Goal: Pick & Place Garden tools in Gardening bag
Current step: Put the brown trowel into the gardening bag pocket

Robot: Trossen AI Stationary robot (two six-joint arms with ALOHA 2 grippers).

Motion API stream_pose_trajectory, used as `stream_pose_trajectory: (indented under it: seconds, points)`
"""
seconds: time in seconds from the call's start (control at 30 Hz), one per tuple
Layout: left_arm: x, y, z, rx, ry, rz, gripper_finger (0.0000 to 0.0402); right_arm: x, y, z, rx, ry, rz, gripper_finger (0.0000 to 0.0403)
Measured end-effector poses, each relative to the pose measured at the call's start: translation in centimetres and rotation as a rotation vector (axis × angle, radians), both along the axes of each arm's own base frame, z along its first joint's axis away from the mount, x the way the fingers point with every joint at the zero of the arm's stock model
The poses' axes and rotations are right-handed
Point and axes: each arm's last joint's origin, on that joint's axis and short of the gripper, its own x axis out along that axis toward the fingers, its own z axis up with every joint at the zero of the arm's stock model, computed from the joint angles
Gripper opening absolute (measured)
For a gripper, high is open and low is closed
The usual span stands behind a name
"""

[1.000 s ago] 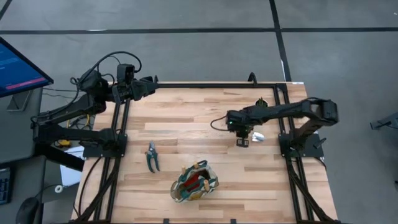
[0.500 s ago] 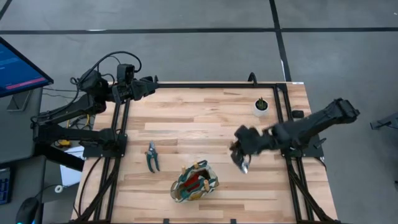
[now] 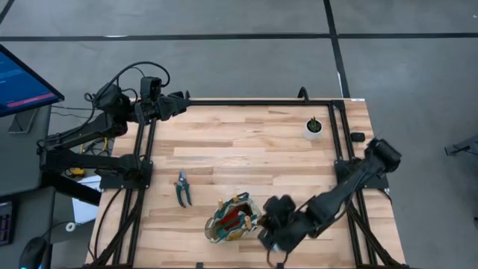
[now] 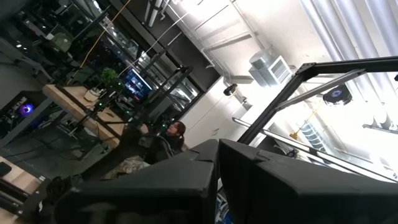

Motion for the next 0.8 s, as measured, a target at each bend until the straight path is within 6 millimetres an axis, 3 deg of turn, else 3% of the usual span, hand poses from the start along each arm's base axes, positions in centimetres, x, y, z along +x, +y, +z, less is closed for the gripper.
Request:
stream_pose_trajectory:
  seconds: [0.17,0.47,0.8]
  points:
    - [0.0,0.0,0.0,0.0,0.0,0.0,0.0002,2.3,2.9,1.4,-0.089,-0.078,0.08,0.0062]
    - [0.0,0.0,0.0,-0.003,-0.001,0.007,0.0002,4.8,5.4,2.7,-0.313,-0.211,0.106,0.0062]
    - [-0.1,0.0,0.1,-0.002,-0.006,0.007,0.0002,10.1,5.9,-0.5,-0.465,-0.396,-0.022,0.0062]
